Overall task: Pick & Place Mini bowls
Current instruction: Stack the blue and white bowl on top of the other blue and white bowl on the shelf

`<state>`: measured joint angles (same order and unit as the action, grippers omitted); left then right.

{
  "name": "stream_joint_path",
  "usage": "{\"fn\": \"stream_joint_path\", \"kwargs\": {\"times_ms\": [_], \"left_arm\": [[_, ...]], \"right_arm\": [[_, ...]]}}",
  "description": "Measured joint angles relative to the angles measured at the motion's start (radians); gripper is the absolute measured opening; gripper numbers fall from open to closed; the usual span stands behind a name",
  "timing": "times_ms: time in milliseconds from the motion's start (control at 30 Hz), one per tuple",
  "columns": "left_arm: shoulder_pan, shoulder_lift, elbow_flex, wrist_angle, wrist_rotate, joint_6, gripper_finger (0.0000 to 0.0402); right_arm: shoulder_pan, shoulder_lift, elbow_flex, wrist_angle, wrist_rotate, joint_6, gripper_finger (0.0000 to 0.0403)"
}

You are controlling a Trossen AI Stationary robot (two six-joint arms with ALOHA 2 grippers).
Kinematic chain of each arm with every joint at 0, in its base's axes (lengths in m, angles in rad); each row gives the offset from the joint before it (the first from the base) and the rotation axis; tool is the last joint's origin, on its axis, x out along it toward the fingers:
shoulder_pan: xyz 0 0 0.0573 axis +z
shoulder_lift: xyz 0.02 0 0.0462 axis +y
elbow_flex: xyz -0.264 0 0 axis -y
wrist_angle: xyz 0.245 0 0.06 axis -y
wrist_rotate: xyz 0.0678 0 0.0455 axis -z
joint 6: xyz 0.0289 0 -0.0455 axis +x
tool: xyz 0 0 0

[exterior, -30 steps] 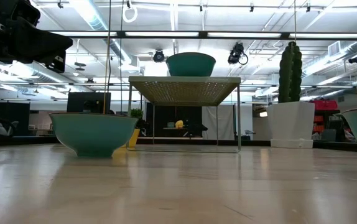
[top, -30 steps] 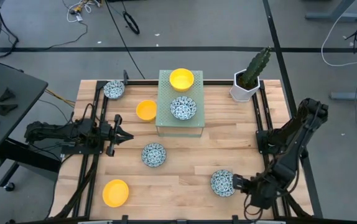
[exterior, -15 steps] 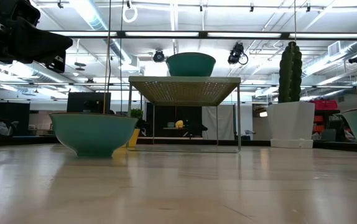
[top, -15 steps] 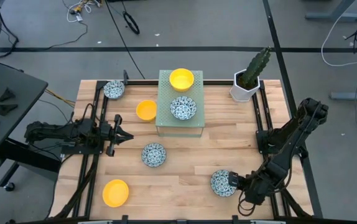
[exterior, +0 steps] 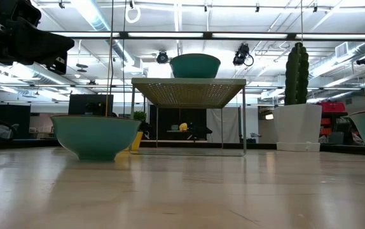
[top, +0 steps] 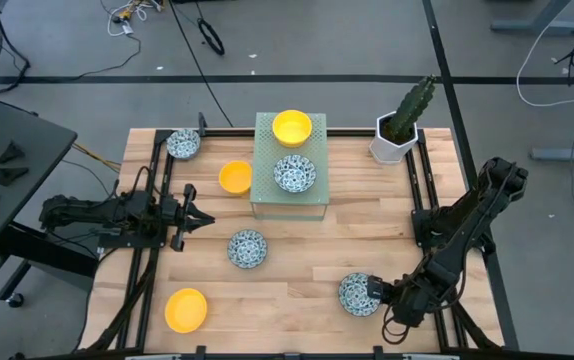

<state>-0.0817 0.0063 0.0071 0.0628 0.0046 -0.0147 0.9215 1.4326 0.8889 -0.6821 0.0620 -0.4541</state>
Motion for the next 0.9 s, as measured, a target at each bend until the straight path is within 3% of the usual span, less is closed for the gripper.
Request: {"fn": "stream_joint_path", "kwargs": {"times_ms": [900], "left_arm": [[0.0, 0.0, 0.0, 0.0, 0.0, 0.0, 0.0034]], "right_arm": [[-0.02, 0.006, -0.048, 0.085, 0.035, -0.026, 0.0118]]}}
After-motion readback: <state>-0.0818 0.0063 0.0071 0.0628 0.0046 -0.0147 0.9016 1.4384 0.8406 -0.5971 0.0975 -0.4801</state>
